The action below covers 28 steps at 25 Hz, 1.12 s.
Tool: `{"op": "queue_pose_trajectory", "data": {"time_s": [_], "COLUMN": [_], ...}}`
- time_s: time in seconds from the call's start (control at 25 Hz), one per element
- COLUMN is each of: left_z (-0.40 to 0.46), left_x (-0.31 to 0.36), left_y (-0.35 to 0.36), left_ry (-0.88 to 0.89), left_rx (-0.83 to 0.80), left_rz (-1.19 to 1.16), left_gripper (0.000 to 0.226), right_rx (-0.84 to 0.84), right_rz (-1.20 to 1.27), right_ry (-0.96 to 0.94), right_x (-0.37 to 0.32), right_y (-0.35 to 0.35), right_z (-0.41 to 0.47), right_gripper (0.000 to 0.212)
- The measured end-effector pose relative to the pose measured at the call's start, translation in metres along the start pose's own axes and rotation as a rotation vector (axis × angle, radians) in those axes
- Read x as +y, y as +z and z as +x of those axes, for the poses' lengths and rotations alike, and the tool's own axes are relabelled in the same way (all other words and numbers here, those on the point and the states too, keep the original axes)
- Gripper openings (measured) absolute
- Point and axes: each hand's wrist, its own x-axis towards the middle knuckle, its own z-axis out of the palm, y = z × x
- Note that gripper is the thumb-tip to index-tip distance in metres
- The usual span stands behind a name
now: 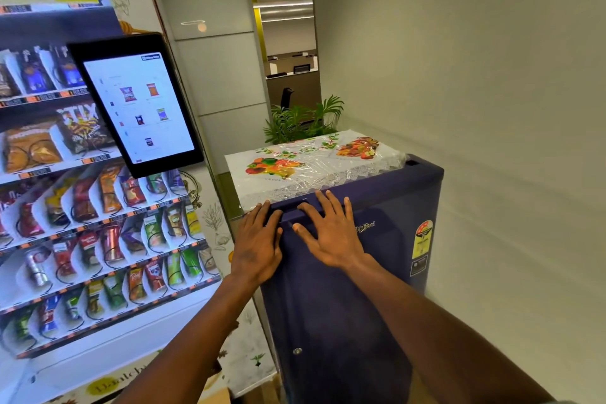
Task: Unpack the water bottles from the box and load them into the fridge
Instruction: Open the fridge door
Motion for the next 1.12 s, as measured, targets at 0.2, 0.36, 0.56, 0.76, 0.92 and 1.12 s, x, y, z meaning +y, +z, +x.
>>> {"op": "queue_pose_trajectory", "data": {"time_s": [0.2, 0.36, 0.56, 0.76, 0.92, 1.12], "left_z": [0.001, -0.020, -0.033, 0.009, 0.040, 0.058], "left_x": [-0.003, 0.005, 0.017, 0.020, 0.051, 0.091], "left_y": [-0.008, -0.016, -0.050, -0.065, -0.045, -0.034], "left_ry": [0.040, 0.134, 0.199, 0.280, 0.483, 0.670], "left_rx": [-0.027, 0.060, 0.087, -0.039, -0.162, -0.367], "left_rz": [0.007, 0.015, -0.277, -0.651, -0.586, -0.547], "left_gripper": [0.051, 0.046, 0.046, 0.029, 0.034, 0.043], "right_rx": [-0.012, 0.072, 0.084, 0.400, 0.435, 0.489], "right_rz": [0.013, 0.009, 0.111, 0.059, -0.002, 0.006], "right_ry": [0.068, 0.027, 0.036, 0.089, 0.178, 0.130], "right_x": [-0.012, -0.005, -0.002, -0.069, -0.089, -0.075], "right_y": [-0.004, -0.001, -0.030, -0.042, -0.047, -0.062], "right_z": [-0.004, -0.027, -0.068, -0.115, -0.130, -0.160], "right_gripper": [0.087, 0.073, 0.077, 0.075, 0.066, 0.056]}}
